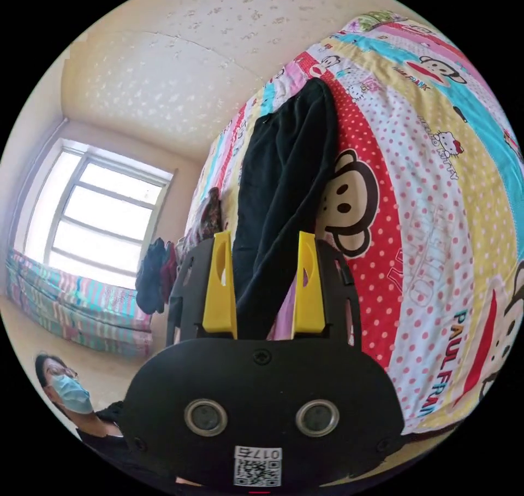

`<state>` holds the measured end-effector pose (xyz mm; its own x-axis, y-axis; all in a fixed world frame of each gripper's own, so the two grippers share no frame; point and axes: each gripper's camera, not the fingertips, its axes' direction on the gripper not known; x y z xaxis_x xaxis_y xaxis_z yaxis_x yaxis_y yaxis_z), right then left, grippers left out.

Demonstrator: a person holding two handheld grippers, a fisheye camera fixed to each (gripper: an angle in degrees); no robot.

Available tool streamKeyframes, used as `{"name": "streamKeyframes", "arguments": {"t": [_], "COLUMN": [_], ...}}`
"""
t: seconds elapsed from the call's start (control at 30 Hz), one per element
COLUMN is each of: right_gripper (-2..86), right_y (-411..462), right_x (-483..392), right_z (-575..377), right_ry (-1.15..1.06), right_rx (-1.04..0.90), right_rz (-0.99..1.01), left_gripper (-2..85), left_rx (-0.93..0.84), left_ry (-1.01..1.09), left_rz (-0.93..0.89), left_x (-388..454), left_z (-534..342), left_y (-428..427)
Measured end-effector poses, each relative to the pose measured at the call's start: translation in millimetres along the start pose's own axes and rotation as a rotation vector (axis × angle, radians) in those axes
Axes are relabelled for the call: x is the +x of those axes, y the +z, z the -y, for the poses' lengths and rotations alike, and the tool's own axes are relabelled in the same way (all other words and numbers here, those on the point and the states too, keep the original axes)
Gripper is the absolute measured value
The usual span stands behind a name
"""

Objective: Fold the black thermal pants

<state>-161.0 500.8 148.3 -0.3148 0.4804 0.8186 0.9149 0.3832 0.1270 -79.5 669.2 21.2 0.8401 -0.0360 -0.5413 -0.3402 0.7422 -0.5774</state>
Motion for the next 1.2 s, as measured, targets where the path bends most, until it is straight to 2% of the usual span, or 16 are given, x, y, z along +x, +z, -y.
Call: {"name": "streamKeyframes", "arguments": {"t": [0.17, 0.3, 0.37, 0.5, 0.6, 0.7, 0.77, 0.87, 0.97, 1.07, 1.2], "right_gripper": [16.7, 10.3, 5.7, 3.9, 3.4, 3.2, 3.0, 3.0, 3.1, 3.8, 4.9], "right_y": [50.2, 81.8, 83.1, 70.5, 60.8, 82.1, 150.2, 269.8, 371.4, 428.4, 432.5], "right_x": [46.2, 48.4, 43.1, 16.1, -41.4, -144.9, -243.8, -317.1, -331.3, -309.0, -301.6], "right_z": [57.0, 77.7, 81.4, 91.8, 107.7, 122.8, 112.6, 58.6, -4.2, -44.7, -70.7], "right_ry": [0.123, 0.052, 0.068, 0.086, 0.125, -0.023, -0.303, -0.592, -0.742, -0.740, -0.827], "right_rx": [0.016, -0.040, -0.010, 0.034, 0.016, -0.070, -0.202, -0.288, -0.294, -0.179, -0.090], "right_rz": [0.087, 0.186, 0.107, 0.027, -0.047, -0.287, -0.642, -0.994, -1.169, -1.377, -1.427], "left_gripper": [4.8, 4.8, 4.8, 4.6, 4.2, 4.0, 3.9, 3.8, 3.8, 4.1, 5.0], "left_rx": [0.041, 0.062, 0.093, 0.151, 0.186, 0.236, 0.262, 0.267, 0.226, 0.169, 0.125], "left_ry": [-0.043, -0.087, -0.142, -0.328, -0.428, -0.546, -0.617, -0.703, -0.769, -0.909, -1.005], "left_rz": [-0.043, -0.073, -0.072, -0.154, -0.170, -0.191, -0.209, -0.149, -0.110, -0.068, -0.132], "left_x": [-8.3, -17.0, -19.9, -26.3, -21.5, -19.3, -19.4, -19.2, -30.3, -51.8, -81.0], "left_z": [-2.5, -8.2, -12.1, -23.5, -31.3, -41.4, -48.9, -60.1, -70.6, -90.6, -108.0], "left_y": [-6.3, -9.1, -11.4, -9.1, -8.4, -10.8, -13.2, -22.5, -33.9, -46.0, -65.0]}}
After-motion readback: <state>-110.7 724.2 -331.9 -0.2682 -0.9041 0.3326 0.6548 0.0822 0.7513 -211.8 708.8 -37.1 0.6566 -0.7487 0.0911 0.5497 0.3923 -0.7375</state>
